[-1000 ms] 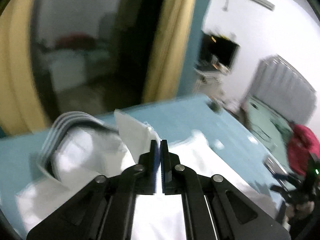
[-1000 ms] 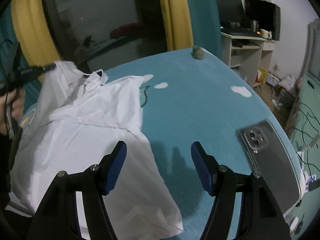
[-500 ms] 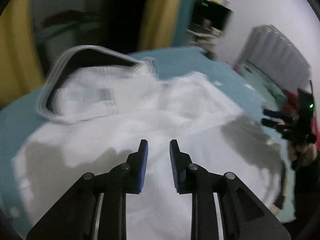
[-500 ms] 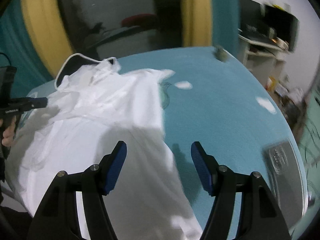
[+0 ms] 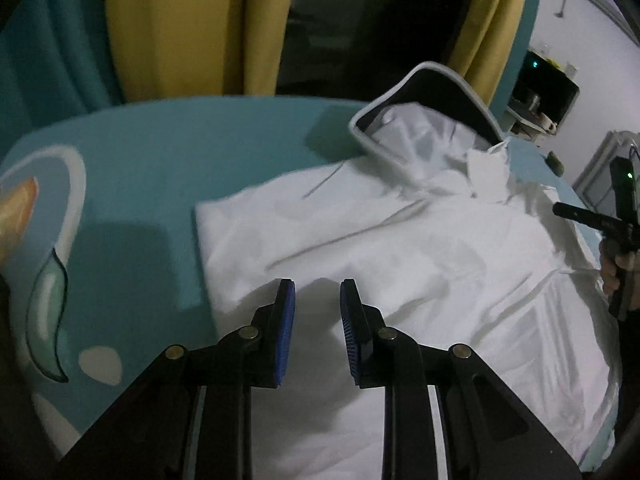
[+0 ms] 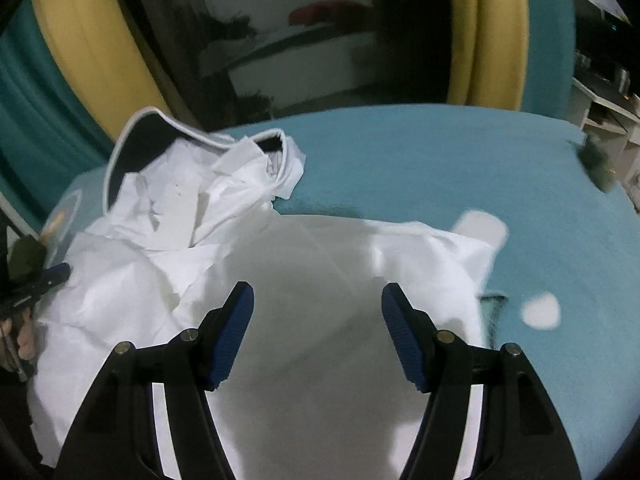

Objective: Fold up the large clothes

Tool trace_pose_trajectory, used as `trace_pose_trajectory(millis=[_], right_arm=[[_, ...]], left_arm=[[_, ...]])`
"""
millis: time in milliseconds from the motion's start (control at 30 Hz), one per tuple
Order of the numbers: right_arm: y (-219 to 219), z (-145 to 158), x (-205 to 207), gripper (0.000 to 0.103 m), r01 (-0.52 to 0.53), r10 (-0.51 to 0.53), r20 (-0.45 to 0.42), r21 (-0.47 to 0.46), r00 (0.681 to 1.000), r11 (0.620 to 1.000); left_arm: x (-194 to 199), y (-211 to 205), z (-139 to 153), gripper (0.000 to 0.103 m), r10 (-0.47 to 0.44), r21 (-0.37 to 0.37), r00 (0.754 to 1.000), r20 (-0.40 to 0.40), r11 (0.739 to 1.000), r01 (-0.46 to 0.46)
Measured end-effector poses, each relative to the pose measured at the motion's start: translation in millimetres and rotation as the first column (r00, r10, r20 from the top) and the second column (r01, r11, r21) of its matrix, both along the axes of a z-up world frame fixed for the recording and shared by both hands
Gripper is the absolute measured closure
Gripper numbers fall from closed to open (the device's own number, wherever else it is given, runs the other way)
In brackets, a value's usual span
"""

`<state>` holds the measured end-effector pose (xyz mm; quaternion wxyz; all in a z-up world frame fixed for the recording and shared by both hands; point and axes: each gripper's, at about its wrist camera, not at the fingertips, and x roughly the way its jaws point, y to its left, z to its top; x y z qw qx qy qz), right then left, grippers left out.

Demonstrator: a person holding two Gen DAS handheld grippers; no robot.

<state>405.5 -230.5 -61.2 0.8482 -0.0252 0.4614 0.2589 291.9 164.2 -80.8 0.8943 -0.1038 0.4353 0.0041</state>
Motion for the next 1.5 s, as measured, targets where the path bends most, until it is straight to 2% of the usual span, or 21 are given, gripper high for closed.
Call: trace_pose_trajectory(millis=[33, 67, 100, 133, 233, 367, 433, 533, 633, 700, 767, 833, 1000, 1067, 1100, 1167, 1233, 1300, 1433, 1500], right_arm=[[4.5, -2.6, 2.7, 0.048, -0.007, 0.007, -0.007, -0.006, 1.000, 1.000], [11.0, -6.0, 2.6, 0.068, -0.022, 0.022, -0.012, -0.028, 1.000, 0.999], [14.6, -7.1, 1.4, 0.079, -0.030, 0.030, -0.010, -0.047, 1.000, 0.998], [17.4, -7.2, -0.1, 0.094, -0.045, 0.045, -0.008, -0.056, 0.999, 0.997], [19.9, 7.2, -13.7, 0.098, -0.053, 0.059, 0.060, -0.095, 0.996, 0.994], [-3.2, 52.3, -42.8, 0.098, 0.020, 0.001, 0.221, -0.094, 0.975, 0.995], [-12.8, 62.8, -51.5, 0.098, 0.052, -0.026, 0.261, -0.095, 0.965, 0.994], [-26.2, 58.4, -64.1, 0.098, 0.067, -0.045, 0.227, -0.088, 0.973, 0.994], [-29.7, 25.9, -71.1, 0.095, 0.054, -0.036, 0.127, -0.136, 0.991, 0.989], [-29.6, 2.9, -70.3, 0.088, 0.059, -0.048, 0.064, -0.183, 0.997, 0.981], [-35.2, 0.9, -79.3, 0.078, 0.061, -0.047, 0.082, -0.175, 0.996, 0.983], [-39.1, 8.3, -83.1, 0.074, 0.061, -0.048, 0.079, -0.179, 0.996, 0.982], [-46.9, 25.3, -90.0, 0.071, 0.068, -0.042, 0.148, -0.175, 0.988, 0.982], [-48.6, 19.9, -85.2, 0.070, 0.069, -0.048, 0.124, -0.173, 0.991, 0.983], [-46.7, 15.3, -81.3, 0.070, 0.075, -0.056, 0.111, -0.174, 0.992, 0.982], [-46.6, 7.2, -79.1, 0.070, 0.086, -0.071, 0.088, -0.182, 0.994, 0.979], [-46.2, 8.3, -79.3, 0.069, 0.085, -0.069, 0.091, -0.182, 0.993, 0.980], [-44.5, 17.3, -77.1, 0.069, 0.088, -0.069, 0.110, -0.186, 0.992, 0.979], [-33.6, 40.5, -60.3, 0.047, 0.080, -0.053, 0.162, -0.168, 0.985, 0.983], [-22.6, 52.6, -44.1, 0.043, 0.073, -0.044, 0.186, -0.153, 0.982, 0.985]], left_arm=[[-0.3, 1.6, -4.7, 0.078, -0.001, -0.011, 1.000, -0.003, 1.000, 0.001], [-1.8, 1.5, -5.0, 0.078, -0.002, -0.010, 1.000, 0.017, 1.000, 0.003], [-3.2, 2.8, -5.4, 0.078, -0.005, -0.009, 1.000, 0.019, 1.000, 0.005], [-3.1, 3.7, -6.4, 0.078, -0.006, -0.009, 1.000, 0.024, 1.000, 0.006], [-3.1, 3.2, -6.6, 0.078, -0.005, -0.014, 0.999, 0.031, 1.000, 0.006], [-4.6, 3.3, -7.1, 0.078, -0.007, -0.002, 0.999, 0.032, 1.000, 0.007], [-4.8, 1.9, -6.9, 0.078, -0.008, 0.009, 0.999, 0.032, 1.000, 0.007], [-4.9, -0.6, -7.1, 0.078, -0.010, 0.024, 0.999, 0.031, 1.000, 0.009], [-3.6, -2.3, -6.5, 0.078, -0.002, 0.028, 1.000, 0.025, 1.000, 0.001], [-4.4, -2.8, -5.0, 0.078, 0.011, 0.033, 1.000, 0.013, 0.999, -0.011], [-6.3, -2.9, -1.9, 0.078, 0.020, 0.036, 1.000, -0.003, 0.999, -0.020], [-10.6, -2.9, 4.4, 0.078, 0.017, 0.040, 1.000, 0.001, 0.999, -0.017], [-15.1, -2.2, 13.8, 0.078, 0.019, 0.058, 0.999, 0.032, 0.998, -0.021], [-8.3, -4.4, 0.2, 0.078, 0.013, 0.057, 1.000, -0.020, 0.998, -0.012], [-7.0, -5.1, -5.1, 0.078, 0.017, 0.059, 1.000, -0.023, 0.998, -0.016], [-6.4, -6.5, -2.3, 0.078, 0.023, 0.071, 1.000, -0.019, 0.997, -0.021], [-3.3, -4.9, 5.3, 0.078, 0.005, 0.044, 1.000, -0.006, 0.999, -0.004], [2.5, -5.2, 16.0, 0.078, -0.006, 0.078, 1.000, 0.014, 0.997, 0.005], [28.2, -4.0, 37.2, 0.078, -0.033, 0.108, 0.999, 0.040, 0.994, 0.029], [47.7, -7.1, 47.3, 0.078, -0.062, 0.128, 0.996, 0.063, 0.990, 0.054]])
